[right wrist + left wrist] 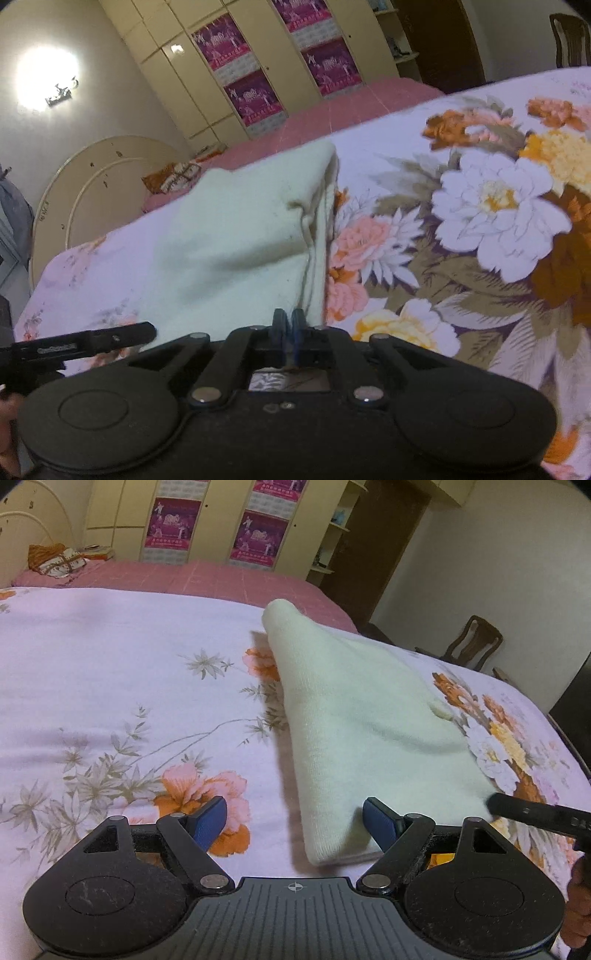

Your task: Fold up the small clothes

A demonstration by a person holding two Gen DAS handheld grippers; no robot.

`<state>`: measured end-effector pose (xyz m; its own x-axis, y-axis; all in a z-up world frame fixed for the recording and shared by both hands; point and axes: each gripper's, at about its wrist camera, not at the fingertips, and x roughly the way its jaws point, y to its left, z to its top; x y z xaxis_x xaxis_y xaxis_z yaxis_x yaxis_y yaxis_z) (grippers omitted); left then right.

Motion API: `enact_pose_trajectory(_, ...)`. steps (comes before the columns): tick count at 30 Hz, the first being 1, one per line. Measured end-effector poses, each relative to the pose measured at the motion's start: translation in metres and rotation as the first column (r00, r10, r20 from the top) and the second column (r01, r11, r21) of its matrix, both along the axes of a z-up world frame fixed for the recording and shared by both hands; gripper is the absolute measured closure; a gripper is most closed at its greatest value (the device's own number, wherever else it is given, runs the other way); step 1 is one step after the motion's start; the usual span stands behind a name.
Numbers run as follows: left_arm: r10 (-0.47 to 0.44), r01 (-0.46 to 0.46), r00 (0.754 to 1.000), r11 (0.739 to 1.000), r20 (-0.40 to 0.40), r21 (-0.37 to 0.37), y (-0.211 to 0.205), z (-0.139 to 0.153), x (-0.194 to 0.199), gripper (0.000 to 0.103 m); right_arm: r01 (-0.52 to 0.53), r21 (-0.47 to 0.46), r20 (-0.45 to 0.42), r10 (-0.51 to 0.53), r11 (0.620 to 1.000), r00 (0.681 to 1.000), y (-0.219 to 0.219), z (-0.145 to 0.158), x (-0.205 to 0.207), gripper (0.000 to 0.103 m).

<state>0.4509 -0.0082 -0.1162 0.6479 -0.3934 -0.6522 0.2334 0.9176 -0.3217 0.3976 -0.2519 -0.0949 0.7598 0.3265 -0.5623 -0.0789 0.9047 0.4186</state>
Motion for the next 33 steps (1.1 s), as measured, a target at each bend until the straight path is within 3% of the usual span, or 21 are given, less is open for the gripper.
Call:
enact_pose_trajectory(3, -0.017, 0.017, 1.000, 1.000, -0.009, 0.017, 0.001, -0.004, -0.007, 0.023, 0.008, -0.032, 0.000, -0.008, 0.999, 1.000, -0.004, 0.002, -0.018, 0.100)
enact_pose_trajectory(6, -0.024, 0.024, 1.000, 0.999, 0.000, 0.035, 0.000, -0.002, -0.009, 0.023, 0.023, -0.052, -0.067, -0.027, 0.998, 0.997, -0.005, -0.018, -0.011, 0.100)
enact_pose_trajectory(8, -0.024, 0.023, 0.999, 0.999, 0.027, 0.038, 0.001, 0.005, -0.007, 0.023, 0.035, -0.040, -0.047, -0.037, 0.999, 0.998, -0.004, -0.014, -0.010, 0.098)
enact_pose_trajectory(10, -0.025, 0.023, 0.998, 0.999, 0.056, 0.039, 0.000, 0.013, 0.002, 0.023, 0.071, -0.030, 0.012, -0.071, 0.997, 0.997, -0.006, -0.004, -0.010, 0.078)
enact_pose_trajectory(11, -0.023, 0.020, 0.997, 0.999, 0.072, 0.043, -0.002, 0.018, 0.009, 0.023, 0.079, -0.022, 0.033, -0.078, 0.997, 0.996, -0.008, 0.001, -0.006, 0.076)
enact_pose_trajectory(16, 0.024, -0.027, 0.990, 0.999, 0.137, 0.024, -0.005, 0.033, 0.057, 0.023, 0.074, 0.006, 0.078, -0.075, 0.997, 0.994, -0.018, 0.016, 0.049, 0.077)
enact_pose_trajectory(20, 0.066, -0.064, 0.993, 0.998, 0.101, -0.024, 0.002, 0.031, 0.091, 0.023, 0.076, 0.027, 0.044, -0.078, 0.997, 0.996, -0.025, 0.013, 0.105, 0.076)
enact_pose_trajectory(23, 0.043, -0.042, 0.997, 0.999, 0.061, -0.033, -0.006, 0.016, 0.110, 0.023, 0.069, 0.012, 0.004, -0.069, 0.998, 0.998, -0.023, 0.000, 0.130, 0.072)
enact_pose_trajectory(24, 0.040, -0.038, 0.998, 0.999, 0.055, -0.032, -0.009, 0.011, 0.113, 0.023, 0.064, 0.018, -0.004, -0.064, 0.998, 0.998, -0.021, -0.004, 0.138, 0.072)
enact_pose_trajectory(27, 0.084, -0.084, 0.996, 0.996, 0.039, 0.006, -0.012, 0.000, 0.121, 0.023, 0.033, -0.018, 0.082, -0.031, 0.999, 0.996, -0.008, -0.001, 0.135, 0.094)
enact_pose_trajectory(29, 0.102, -0.102, 0.994, 0.995, 0.038, -0.002, -0.009, -0.005, 0.122, 0.023, -0.003, -0.068, 0.157, 0.013, 0.998, 0.988, 0.000, 0.003, 0.129, 0.095)
enact_pose_trajectory(31, 0.092, -0.092, 0.995, 0.996, 0.039, -0.011, -0.010, -0.007, 0.122, 0.023, 0.002, -0.113, 0.103, 0.010, 0.994, 0.995, 0.001, -0.012, 0.138, 0.096)
enact_pose_trajectory(33, 0.074, -0.073, 0.997, 0.997, 0.039, -0.009, -0.011, -0.005, 0.121, 0.023, 0.002, -0.085, 0.088, 0.005, 0.996, 0.996, -0.006, -0.021, 0.140, 0.096)
